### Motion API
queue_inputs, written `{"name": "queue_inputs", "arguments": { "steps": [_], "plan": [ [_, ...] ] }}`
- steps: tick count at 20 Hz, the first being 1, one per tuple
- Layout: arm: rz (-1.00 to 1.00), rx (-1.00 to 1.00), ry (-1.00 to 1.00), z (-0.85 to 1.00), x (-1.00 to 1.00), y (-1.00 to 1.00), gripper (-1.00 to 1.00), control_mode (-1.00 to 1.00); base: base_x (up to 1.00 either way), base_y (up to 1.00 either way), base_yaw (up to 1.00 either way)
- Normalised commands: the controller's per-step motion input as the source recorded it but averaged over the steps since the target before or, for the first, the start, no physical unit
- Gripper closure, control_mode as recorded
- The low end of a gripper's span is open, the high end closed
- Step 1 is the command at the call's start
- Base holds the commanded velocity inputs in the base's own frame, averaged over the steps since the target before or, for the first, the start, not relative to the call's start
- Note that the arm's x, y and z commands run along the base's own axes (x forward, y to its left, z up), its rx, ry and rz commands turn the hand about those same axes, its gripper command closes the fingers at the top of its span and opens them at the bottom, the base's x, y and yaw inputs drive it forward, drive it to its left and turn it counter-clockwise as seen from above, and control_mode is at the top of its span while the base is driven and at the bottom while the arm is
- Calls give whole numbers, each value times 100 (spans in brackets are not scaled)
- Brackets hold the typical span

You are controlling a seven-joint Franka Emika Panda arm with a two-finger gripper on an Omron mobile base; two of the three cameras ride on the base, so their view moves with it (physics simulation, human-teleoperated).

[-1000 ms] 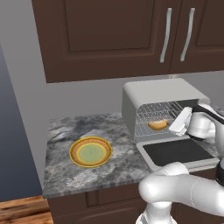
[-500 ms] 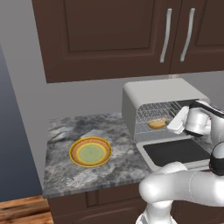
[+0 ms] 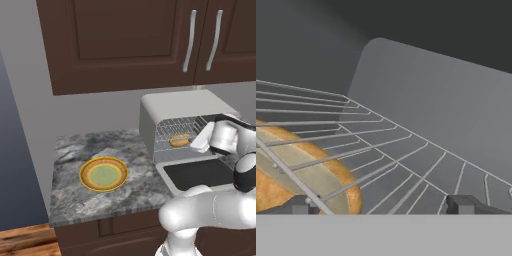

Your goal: Open the toaster oven door. Place the hotdog bun on the bottom rack in the toaster oven and place the chicken drumstick on the top rack.

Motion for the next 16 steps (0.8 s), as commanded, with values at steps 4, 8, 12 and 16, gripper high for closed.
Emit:
{"name": "queue_inputs", "arguments": {
  "steps": [4,8,12,16],
  "plan": [
    [0,0,-4,0,22,-7,-100,-100,0,0,0],
    [0,0,-5,0,20,-4,100,-100,0,0,0],
    [1,0,-4,0,19,-11,100,-100,0,0,0],
    [3,0,-3,0,9,-12,100,-100,0,0,0]
  ]
}}
